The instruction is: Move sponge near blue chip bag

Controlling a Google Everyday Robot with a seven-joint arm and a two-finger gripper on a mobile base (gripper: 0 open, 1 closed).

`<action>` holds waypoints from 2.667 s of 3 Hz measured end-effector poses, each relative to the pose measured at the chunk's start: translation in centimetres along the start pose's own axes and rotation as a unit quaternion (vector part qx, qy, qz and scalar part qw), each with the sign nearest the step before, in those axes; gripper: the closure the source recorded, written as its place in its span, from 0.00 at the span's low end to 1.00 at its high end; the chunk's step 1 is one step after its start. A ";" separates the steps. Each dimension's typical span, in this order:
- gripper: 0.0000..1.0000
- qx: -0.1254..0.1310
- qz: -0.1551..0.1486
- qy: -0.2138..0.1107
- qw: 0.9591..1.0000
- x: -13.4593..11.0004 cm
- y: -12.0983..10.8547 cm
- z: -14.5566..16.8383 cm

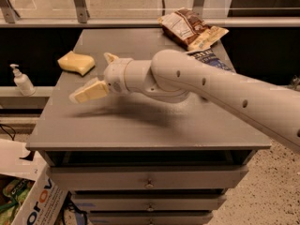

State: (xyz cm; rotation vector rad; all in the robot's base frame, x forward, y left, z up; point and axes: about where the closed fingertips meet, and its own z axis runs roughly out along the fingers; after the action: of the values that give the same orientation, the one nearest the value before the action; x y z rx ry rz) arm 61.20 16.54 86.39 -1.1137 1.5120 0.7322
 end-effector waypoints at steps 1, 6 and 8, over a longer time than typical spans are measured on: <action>0.00 0.014 -0.021 -0.004 1.000 0.5 -0.2 2.4; 0.00 0.087 0.055 0.026 0.994 -0.7 -4.4 10.0; 0.41 0.096 0.058 0.014 0.994 -0.3 -6.6 10.0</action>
Offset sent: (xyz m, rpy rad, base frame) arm 0.0407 0.0581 -0.0194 -0.0466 -0.0957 -0.1211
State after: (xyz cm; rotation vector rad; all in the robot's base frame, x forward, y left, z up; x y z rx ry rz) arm 71.17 23.01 84.96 -0.9019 1.6445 0.6366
